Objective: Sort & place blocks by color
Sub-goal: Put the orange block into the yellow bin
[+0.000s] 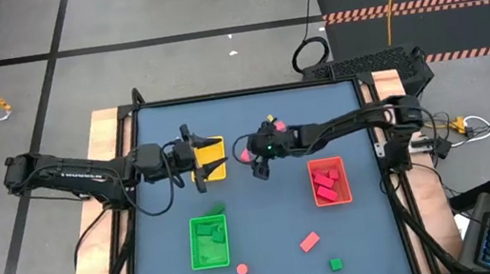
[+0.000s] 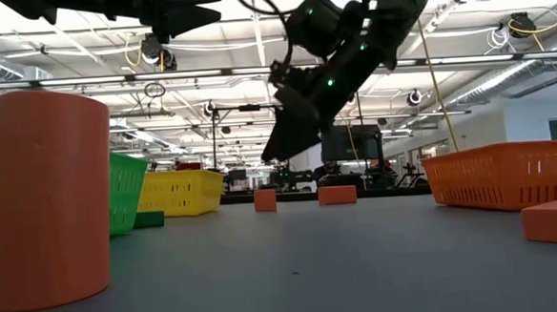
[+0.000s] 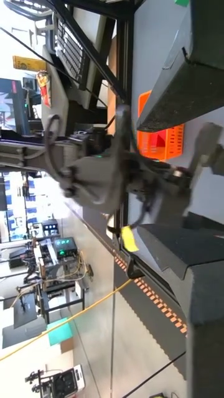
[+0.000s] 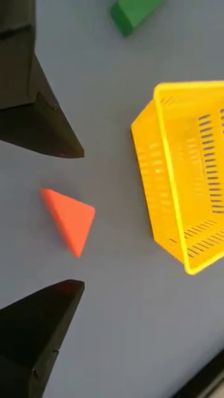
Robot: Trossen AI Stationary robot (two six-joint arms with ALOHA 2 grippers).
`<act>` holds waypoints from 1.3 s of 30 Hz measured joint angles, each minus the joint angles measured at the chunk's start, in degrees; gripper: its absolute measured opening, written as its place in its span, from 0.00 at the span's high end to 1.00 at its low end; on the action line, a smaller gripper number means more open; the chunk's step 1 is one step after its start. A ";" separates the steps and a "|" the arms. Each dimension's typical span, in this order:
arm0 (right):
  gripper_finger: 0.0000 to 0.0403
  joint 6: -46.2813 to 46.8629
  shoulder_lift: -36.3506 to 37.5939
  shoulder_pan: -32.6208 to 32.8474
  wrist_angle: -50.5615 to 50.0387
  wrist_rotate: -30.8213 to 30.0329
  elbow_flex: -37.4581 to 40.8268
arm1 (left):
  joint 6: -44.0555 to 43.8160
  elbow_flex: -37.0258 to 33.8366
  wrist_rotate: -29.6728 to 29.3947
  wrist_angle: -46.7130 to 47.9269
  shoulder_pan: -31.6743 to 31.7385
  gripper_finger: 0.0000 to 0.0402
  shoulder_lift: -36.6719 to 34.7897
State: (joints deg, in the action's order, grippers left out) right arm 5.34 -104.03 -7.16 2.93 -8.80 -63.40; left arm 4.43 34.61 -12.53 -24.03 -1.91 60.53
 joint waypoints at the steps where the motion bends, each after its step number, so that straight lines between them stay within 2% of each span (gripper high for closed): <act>1: 0.17 0.12 -0.82 0.00 0.59 -0.01 -0.03 | 0.06 0.00 0.00 0.02 0.00 0.36 0.00; 17: 0.15 1.95 -8.39 -2.15 10.33 -1.92 0.00 | -0.07 0.00 0.00 -0.09 -0.02 0.36 0.00; 35: 0.16 4.48 -8.74 -1.57 10.75 0.07 0.02 | -0.20 0.00 0.00 -0.13 -0.02 0.36 0.00; 39: 0.19 4.48 -9.08 -1.66 10.87 0.00 0.02 | -0.20 0.00 0.00 -0.15 -0.02 0.36 0.00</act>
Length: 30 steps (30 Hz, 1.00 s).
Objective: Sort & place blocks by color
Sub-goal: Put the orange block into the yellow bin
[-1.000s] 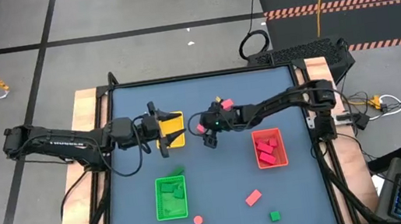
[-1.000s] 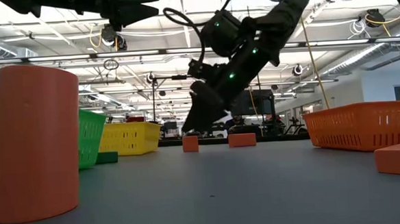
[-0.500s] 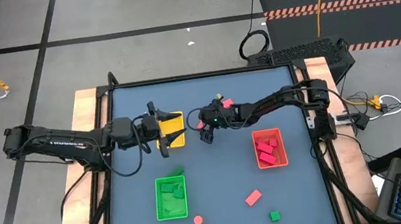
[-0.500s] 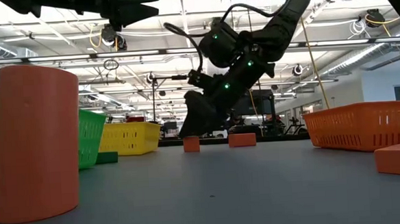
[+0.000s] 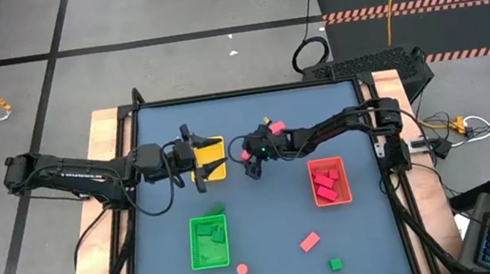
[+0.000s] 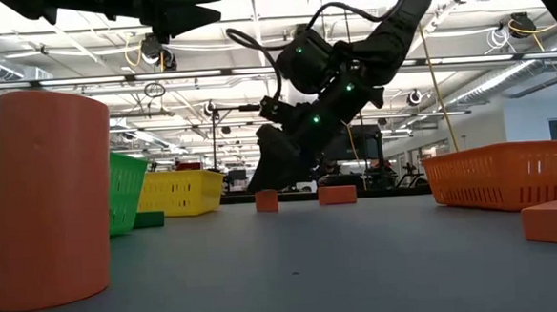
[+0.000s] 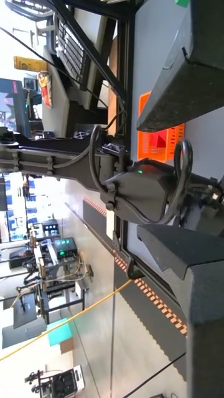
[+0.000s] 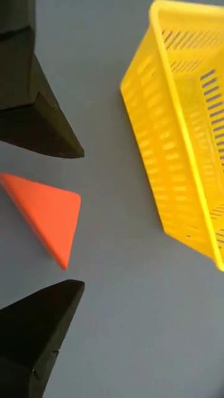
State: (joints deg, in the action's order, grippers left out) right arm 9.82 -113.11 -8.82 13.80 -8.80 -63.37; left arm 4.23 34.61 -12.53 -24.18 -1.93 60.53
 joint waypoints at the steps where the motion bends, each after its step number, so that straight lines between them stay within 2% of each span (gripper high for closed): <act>1: 0.20 0.00 -0.15 -0.02 0.20 0.01 0.00 | 0.00 0.00 0.00 -0.04 0.00 0.36 0.00; 16: 0.56 -0.91 -2.18 0.06 1.24 -0.09 0.00 | 0.22 0.00 0.00 -0.02 0.00 0.36 0.00; 25: 0.56 -3.08 -2.04 0.77 1.82 -0.08 0.00 | 0.24 0.00 0.00 0.02 0.00 0.36 0.00; 30: 0.56 -3.23 0.96 2.09 4.12 -0.03 0.00 | 0.26 0.00 0.00 0.08 0.01 0.36 0.00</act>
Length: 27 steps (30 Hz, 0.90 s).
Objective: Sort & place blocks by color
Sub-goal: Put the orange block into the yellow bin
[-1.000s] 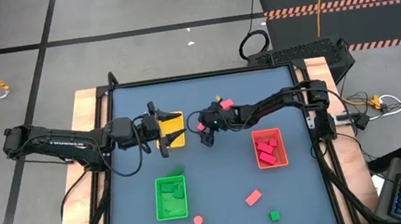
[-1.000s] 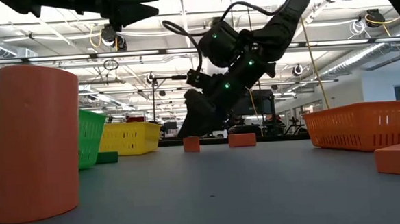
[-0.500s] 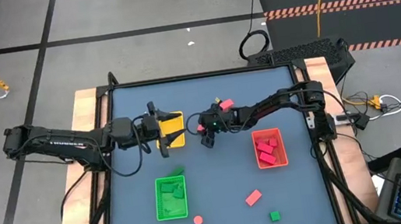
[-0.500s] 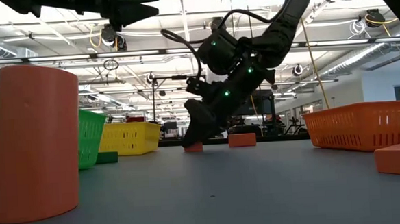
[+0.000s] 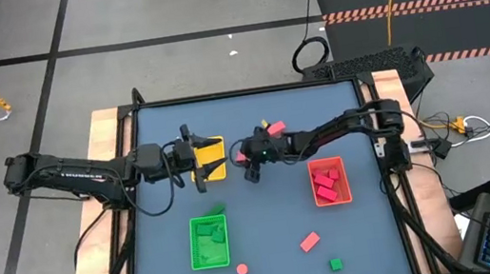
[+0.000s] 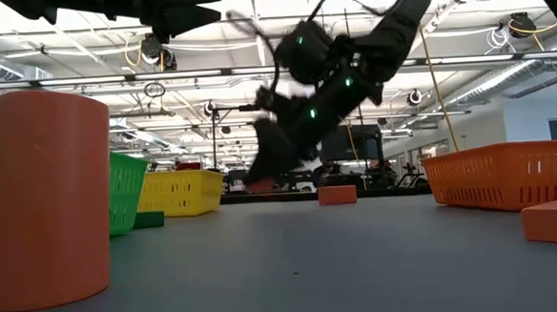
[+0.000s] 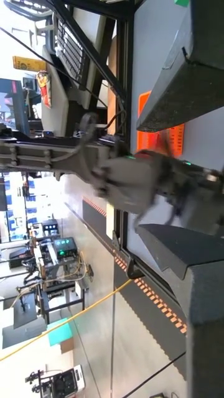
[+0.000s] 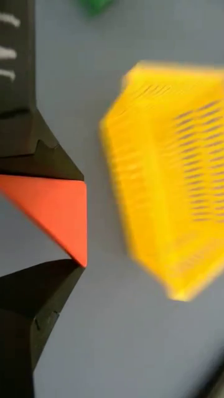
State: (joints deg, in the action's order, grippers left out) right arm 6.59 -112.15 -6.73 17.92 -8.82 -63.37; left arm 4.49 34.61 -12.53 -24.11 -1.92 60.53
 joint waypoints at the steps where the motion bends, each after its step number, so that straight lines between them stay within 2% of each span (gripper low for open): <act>1: 0.56 0.00 0.94 0.38 1.05 -0.02 0.00 | 0.00 0.00 0.00 0.01 0.00 0.36 0.00; 10: 0.56 -1.18 3.84 4.76 15.82 0.06 0.00 | 0.33 0.00 0.00 0.01 0.01 0.36 0.00; 21: 0.56 -1.31 -1.52 4.24 30.97 1.63 0.00 | 0.62 0.09 0.00 -1.35 0.01 0.36 0.00; 27: 0.54 0.49 -4.13 3.79 31.42 3.33 -2.45 | 0.81 0.09 0.02 -1.39 -0.01 0.36 0.00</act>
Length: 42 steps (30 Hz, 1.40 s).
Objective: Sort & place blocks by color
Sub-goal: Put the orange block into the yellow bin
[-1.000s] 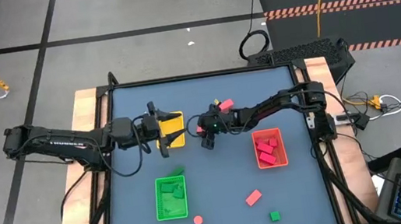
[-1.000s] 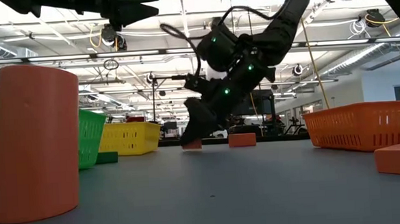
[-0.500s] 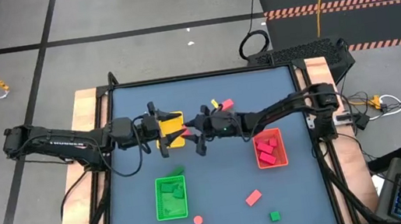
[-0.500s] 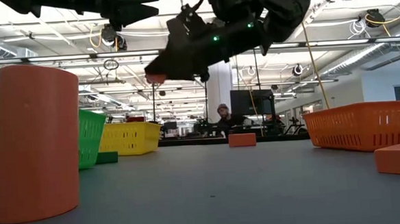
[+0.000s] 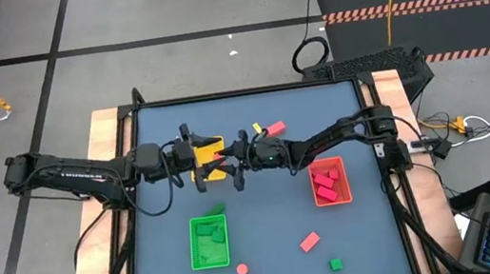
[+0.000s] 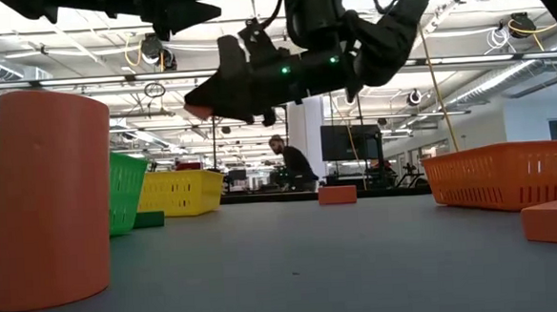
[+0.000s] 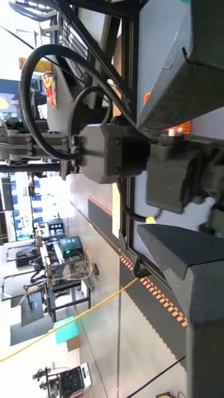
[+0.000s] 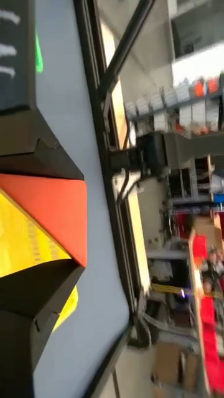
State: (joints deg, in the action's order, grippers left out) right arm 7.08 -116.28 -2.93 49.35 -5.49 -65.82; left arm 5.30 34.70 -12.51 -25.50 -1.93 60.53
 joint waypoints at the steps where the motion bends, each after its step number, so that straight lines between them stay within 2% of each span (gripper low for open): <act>1: 0.55 0.52 -0.36 -0.09 -1.46 1.20 -1.18 | 0.00 0.00 0.00 0.10 0.00 0.36 0.00; 9: 0.56 -2.44 -1.85 -0.33 -21.36 1.26 -11.98 | 0.02 -0.02 0.00 0.29 0.00 0.36 0.00; 19: 0.55 -5.13 -3.51 -3.46 -20.96 1.15 -12.57 | -0.01 -0.02 0.00 0.32 -0.02 0.36 0.00; 26: 0.45 -5.83 -7.30 -3.81 -16.81 2.72 -12.55 | -0.07 -0.04 0.00 0.62 -0.02 0.36 0.00; 33: 0.40 -6.30 -7.28 -3.85 -16.80 2.66 -12.55 | -0.10 -0.09 0.00 1.88 -0.02 0.36 0.00; 38: 0.38 -9.87 -6.40 -3.85 -19.89 1.64 -12.54 | -0.51 -0.09 0.00 1.90 -0.02 0.36 0.00; 42: 0.39 -12.80 -2.76 -3.85 -29.13 -3.52 -12.46 | -0.86 -0.09 0.00 2.28 -0.09 0.36 0.00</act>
State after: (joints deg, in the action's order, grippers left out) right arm -5.71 -119.04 -6.79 20.22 -9.01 -78.28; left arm 4.44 34.61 -12.51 -23.22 -2.02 60.53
